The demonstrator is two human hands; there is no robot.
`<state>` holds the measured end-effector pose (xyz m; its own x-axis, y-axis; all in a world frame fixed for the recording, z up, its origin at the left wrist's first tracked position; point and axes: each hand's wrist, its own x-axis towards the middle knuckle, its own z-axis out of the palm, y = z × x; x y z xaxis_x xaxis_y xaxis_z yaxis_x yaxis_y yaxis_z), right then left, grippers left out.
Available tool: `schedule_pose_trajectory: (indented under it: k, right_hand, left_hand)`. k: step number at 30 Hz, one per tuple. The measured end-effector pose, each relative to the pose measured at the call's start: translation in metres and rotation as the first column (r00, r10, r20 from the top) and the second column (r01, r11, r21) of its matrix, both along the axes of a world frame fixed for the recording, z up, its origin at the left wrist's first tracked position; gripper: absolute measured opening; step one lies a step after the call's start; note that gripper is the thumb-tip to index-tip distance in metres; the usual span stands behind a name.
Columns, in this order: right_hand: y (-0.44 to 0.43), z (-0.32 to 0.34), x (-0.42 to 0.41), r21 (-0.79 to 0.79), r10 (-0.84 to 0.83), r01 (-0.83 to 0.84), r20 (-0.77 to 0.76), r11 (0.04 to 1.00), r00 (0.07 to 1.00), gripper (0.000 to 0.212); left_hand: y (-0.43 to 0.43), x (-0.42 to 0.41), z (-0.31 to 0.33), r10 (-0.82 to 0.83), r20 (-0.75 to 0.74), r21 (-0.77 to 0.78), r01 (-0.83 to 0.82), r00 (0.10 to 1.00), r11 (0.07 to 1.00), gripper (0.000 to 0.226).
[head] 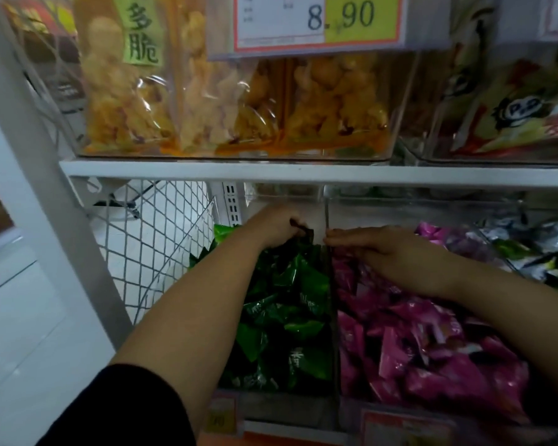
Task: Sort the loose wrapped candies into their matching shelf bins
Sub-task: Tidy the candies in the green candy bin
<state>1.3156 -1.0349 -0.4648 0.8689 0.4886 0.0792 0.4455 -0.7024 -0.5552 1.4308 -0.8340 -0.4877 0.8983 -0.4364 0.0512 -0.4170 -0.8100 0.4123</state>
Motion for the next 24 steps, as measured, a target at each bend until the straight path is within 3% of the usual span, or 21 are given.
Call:
schedule_pose_trajectory:
  k: [4,8,11,14,16,19,24]
  right_hand:
    - [0.002,-0.001,-0.003,0.003,0.002,-0.002,0.013,1.000,1.000,0.046]
    - [0.006,0.002,-0.010,0.021,-0.029,0.029,-0.001,0.999,1.000,0.043]
    - [0.015,0.009,-0.014,0.021,-0.092,0.091,0.078,0.996,0.993,0.032]
    - [0.037,0.014,-0.018,0.028,-0.111,0.108,0.160,0.994,0.981,0.038]
    - [0.054,0.014,-0.022,0.053,-0.064,0.057,0.138,0.997,0.988,0.042]
    - [0.066,0.008,-0.021,-0.059,-0.021,0.028,0.121,0.998,0.992,0.043]
    - [0.050,0.013,-0.024,0.174,-0.227,0.190,0.230,0.966,0.946,0.034]
  left_hand:
    - [0.012,-0.019,0.015,0.144,-0.022,-0.310,-0.143,0.989,0.940,0.019]
    - [0.028,-0.059,0.028,0.136,0.074,-0.367,-0.100,0.988,0.925,0.022]
    - [0.037,-0.089,0.033,0.131,0.048,-0.446,-0.096,0.990,0.890,0.019]
    - [0.043,-0.115,0.034,0.113,0.003,-0.458,-0.099,0.994,0.883,0.011]
    - [0.044,-0.129,0.031,0.092,-0.023,-0.493,-0.092,0.995,0.865,0.018]
    - [0.049,-0.140,0.026,0.085,-0.042,-0.460,-0.094,0.996,0.883,0.022]
    - [0.069,-0.145,0.020,0.184,0.194,-0.229,-0.138,0.964,0.964,0.031]
